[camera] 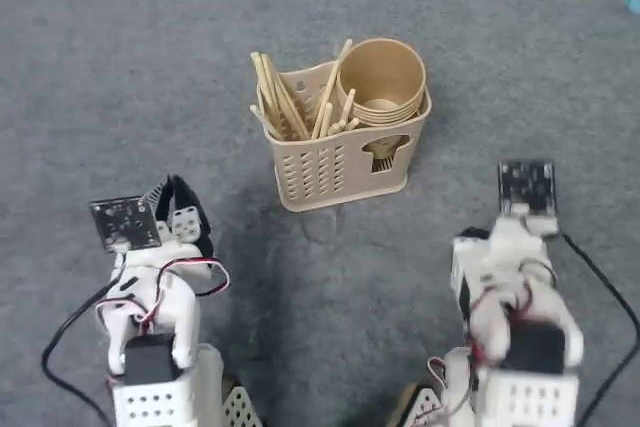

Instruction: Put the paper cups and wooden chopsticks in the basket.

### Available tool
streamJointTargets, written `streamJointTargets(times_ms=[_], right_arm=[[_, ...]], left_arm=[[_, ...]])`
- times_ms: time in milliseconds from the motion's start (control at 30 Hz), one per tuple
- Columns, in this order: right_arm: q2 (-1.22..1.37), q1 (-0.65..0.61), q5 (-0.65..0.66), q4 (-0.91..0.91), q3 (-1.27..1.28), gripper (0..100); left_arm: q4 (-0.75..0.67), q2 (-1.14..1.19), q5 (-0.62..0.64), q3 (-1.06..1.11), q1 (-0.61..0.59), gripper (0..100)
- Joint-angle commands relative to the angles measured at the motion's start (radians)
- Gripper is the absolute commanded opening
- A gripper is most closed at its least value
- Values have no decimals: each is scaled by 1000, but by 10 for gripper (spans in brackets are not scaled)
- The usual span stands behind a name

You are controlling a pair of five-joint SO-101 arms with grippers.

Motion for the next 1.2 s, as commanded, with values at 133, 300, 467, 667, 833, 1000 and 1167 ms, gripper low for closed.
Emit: streamJointTargets(times_ms=[133,300,467,667,833,1000,1167], right_arm=[[-308,12,80,7,137,7],[-268,12,80,-18,212,7],[-266,4,80,-147,400,7],[-266,1,71,-90,451,7],[-266,12,69,-4,443,7],[-266,5,69,-27,517,7],[-268,4,69,-47,565,7]], left_arm=[[-23,-11,-77,61,6,12],[-20,-9,-126,110,0,12],[69,-11,-126,110,8,12],[209,-8,-167,110,0,12],[305,-9,-305,110,-15,12],[351,-8,-311,110,-58,12],[400,-8,-310,110,-106,12]])
